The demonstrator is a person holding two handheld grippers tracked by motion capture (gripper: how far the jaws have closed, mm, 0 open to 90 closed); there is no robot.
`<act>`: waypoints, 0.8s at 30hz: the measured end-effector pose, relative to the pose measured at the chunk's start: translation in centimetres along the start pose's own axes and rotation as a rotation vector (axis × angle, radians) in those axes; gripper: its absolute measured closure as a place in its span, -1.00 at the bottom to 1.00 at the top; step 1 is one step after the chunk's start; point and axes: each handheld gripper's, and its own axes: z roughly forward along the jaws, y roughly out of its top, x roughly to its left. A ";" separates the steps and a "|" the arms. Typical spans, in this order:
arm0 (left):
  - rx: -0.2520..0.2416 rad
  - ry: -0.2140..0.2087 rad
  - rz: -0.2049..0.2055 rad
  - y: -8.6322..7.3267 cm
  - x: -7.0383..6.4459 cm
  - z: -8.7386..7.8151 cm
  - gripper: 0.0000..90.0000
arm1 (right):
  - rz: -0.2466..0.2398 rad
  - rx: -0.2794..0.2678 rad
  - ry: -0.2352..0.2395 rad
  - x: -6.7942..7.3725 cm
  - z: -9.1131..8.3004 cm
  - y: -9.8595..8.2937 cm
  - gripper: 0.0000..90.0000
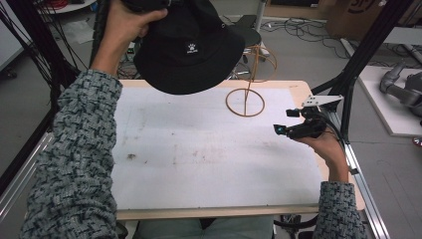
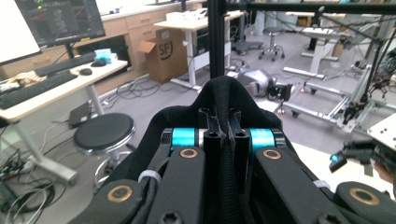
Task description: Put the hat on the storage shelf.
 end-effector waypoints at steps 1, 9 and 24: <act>-0.002 -0.001 -0.008 -0.2 0.1 0.5 0.95 | -0.003 -0.002 -0.002 0.0 0.0 0.0 -0.78; -0.015 0.007 -0.044 -1.5 0.9 4.0 0.95 | -0.003 0.005 0.000 0.1 0.0 -0.1 -0.78; -0.003 -0.046 -0.019 -1.1 -1.0 10.9 0.95 | -0.003 0.004 0.005 0.1 -0.3 -0.5 -0.78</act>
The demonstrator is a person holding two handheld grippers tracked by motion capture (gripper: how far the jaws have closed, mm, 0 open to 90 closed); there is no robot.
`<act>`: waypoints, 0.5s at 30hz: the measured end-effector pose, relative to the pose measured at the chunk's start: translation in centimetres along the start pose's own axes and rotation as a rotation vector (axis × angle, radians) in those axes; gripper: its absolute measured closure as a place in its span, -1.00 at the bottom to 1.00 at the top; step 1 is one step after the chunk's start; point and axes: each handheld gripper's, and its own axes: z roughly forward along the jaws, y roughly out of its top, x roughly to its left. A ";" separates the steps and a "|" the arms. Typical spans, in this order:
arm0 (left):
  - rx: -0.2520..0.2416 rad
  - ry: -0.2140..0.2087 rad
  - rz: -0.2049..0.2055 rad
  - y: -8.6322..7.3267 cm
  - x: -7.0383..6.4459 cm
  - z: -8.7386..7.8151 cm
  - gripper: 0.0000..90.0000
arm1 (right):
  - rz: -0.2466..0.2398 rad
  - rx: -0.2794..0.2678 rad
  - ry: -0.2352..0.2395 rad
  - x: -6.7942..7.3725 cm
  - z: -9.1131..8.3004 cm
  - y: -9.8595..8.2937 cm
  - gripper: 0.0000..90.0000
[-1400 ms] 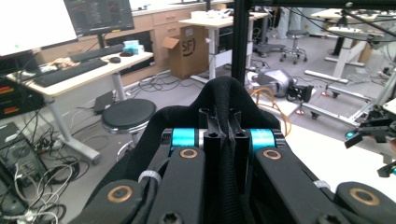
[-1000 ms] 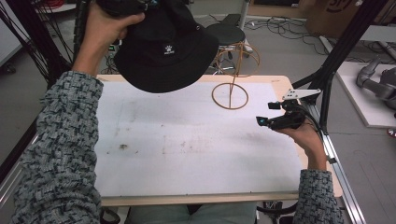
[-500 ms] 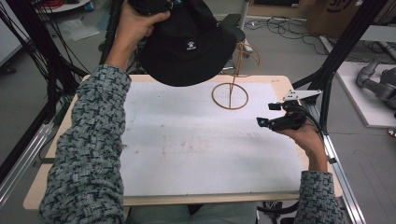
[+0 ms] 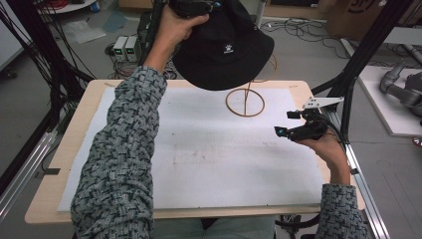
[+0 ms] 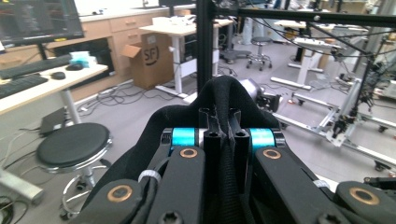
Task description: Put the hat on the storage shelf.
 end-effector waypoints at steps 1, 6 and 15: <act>0.009 -0.005 0.002 0.0 -0.2 0.6 0.95 | 0.002 0.001 -0.002 0.0 -0.1 -0.1 -0.78; 0.028 -0.008 -0.002 -0.7 -0.6 3.1 0.95 | 0.011 -0.004 -0.007 -0.1 -0.5 -0.4 -0.78; 0.076 -0.009 -0.017 -2.5 0.3 5.6 0.95 | 0.005 0.000 0.001 0.1 -0.4 -0.4 -0.78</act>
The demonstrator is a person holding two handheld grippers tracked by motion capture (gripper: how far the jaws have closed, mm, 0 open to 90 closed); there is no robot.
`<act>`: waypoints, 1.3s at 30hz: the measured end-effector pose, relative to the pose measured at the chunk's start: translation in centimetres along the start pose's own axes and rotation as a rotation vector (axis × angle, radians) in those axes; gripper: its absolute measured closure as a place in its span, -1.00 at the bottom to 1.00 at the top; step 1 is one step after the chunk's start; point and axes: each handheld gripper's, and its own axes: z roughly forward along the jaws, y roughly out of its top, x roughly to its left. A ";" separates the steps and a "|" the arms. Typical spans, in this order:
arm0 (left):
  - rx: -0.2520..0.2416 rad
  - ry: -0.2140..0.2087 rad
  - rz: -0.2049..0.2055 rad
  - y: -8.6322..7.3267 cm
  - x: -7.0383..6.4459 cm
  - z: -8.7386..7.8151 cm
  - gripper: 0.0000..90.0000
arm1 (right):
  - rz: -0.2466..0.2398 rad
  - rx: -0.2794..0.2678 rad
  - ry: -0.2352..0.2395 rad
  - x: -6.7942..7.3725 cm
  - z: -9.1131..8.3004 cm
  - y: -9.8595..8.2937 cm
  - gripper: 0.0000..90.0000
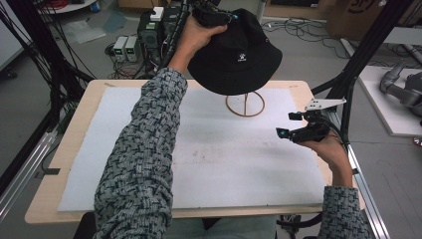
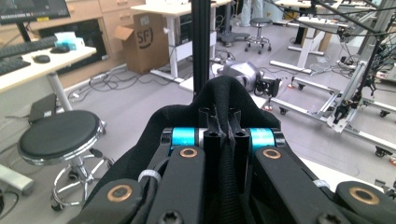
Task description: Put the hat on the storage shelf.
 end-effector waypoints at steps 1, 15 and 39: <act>0.008 0.000 -0.001 -0.2 0.1 0.2 0.95 | 0.001 0.001 0.001 0.0 0.0 0.0 -0.78; 0.038 -0.002 -0.010 -1.5 0.0 2.4 0.95 | -0.004 -0.011 0.011 0.0 0.0 0.1 -0.78; 0.019 0.011 -0.034 -2.4 0.2 4.1 0.95 | -0.005 -0.010 0.015 0.0 0.1 0.1 -0.78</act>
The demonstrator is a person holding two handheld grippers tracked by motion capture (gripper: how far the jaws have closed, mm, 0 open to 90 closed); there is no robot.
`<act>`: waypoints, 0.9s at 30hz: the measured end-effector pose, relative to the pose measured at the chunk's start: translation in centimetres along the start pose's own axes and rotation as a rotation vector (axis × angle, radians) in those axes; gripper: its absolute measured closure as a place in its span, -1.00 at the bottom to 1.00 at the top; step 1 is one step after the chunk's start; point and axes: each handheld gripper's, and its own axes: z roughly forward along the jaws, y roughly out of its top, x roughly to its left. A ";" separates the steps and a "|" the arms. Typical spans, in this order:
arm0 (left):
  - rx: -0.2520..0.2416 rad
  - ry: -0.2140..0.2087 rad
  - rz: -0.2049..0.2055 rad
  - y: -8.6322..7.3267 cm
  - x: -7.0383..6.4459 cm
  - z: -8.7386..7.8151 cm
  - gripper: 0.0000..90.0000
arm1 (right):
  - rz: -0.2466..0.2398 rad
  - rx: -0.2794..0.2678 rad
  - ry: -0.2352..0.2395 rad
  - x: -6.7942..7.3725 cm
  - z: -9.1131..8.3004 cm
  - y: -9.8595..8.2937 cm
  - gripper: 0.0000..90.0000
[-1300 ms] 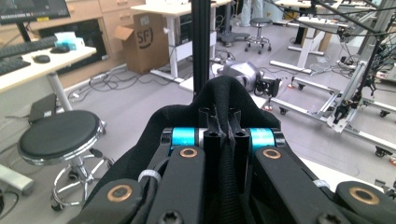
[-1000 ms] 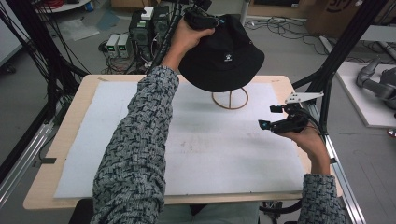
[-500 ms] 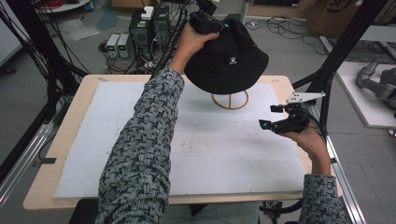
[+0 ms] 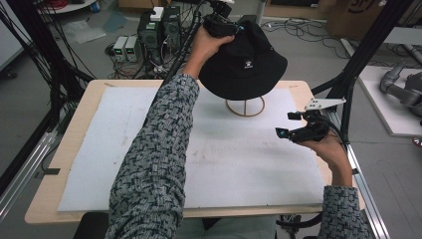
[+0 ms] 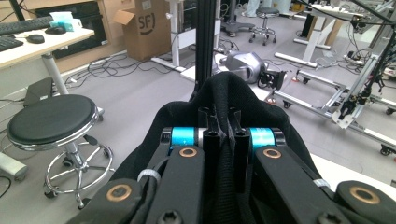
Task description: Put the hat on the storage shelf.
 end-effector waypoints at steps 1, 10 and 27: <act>0.003 -0.001 0.001 0.0 0.0 0.1 0.95 | -0.002 0.000 0.001 0.0 0.0 0.0 -0.78; -0.008 -0.007 0.001 -0.4 0.1 0.8 0.94 | 0.000 0.009 0.001 0.1 0.1 0.0 -0.78; 0.001 -0.010 0.031 -0.8 -0.4 1.8 0.85 | -0.005 0.016 0.002 0.2 0.2 0.0 -0.78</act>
